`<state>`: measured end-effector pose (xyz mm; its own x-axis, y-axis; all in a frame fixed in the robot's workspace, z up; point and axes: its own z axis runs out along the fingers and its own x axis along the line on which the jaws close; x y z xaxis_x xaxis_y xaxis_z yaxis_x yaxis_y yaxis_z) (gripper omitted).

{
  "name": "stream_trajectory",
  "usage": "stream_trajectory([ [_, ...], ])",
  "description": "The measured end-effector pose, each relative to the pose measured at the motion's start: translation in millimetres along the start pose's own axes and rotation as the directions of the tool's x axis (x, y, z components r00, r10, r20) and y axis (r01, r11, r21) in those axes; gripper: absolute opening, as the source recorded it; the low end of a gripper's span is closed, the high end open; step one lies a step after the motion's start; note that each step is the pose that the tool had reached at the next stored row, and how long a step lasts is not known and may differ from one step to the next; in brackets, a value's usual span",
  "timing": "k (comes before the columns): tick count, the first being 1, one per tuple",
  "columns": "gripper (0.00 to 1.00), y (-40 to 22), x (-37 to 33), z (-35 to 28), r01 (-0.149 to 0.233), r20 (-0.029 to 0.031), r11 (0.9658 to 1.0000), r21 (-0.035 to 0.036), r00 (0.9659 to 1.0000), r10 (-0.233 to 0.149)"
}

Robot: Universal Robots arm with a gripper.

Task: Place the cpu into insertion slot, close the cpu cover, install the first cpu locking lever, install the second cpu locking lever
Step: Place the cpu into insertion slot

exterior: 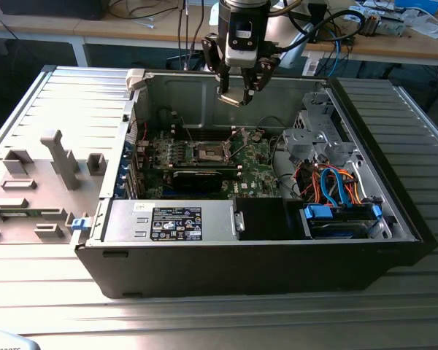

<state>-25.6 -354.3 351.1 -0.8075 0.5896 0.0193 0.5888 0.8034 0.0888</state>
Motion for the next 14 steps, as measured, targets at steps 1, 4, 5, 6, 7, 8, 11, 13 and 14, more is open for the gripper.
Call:
stream_trajectory([
  [1,0.55,0.0,0.0,0.0,-0.001,0.0001,1.0,0.0,1.0,0.001],
  [4,0.55,0.0,0.0,0.0,-0.007,0.0007,1.0,-0.0001,1.0,0.007],
  [5,0.55,0.0,0.0,0.0,-0.008,0.0007,1.0,-0.0002,1.0,0.008],
  [6,0.55,0.0,0.0,0.0,-0.008,0.0008,1.0,-0.0001,1.0,0.008],
  [7,0.55,0.0,0.0,0.0,-0.008,0.0007,1.0,-0.0001,1.0,0.008],
  [8,0.55,0.0,0.0,0.0,-0.008,0.0007,1.0,-0.0002,1.0,0.008],
  [11,0.55,0.0,0.0,0.1,-0.023,0.0021,0.9997,-0.0005,0.9997,0.023],
  [13,0.55,0.0,0.0,0.1,-0.024,0.0022,0.9997,-0.0005,0.9997,0.024],
  [14,0.55,0.0,0.0,0.1,-0.025,0.0022,0.9997,-0.0005,0.9997,0.025],
])
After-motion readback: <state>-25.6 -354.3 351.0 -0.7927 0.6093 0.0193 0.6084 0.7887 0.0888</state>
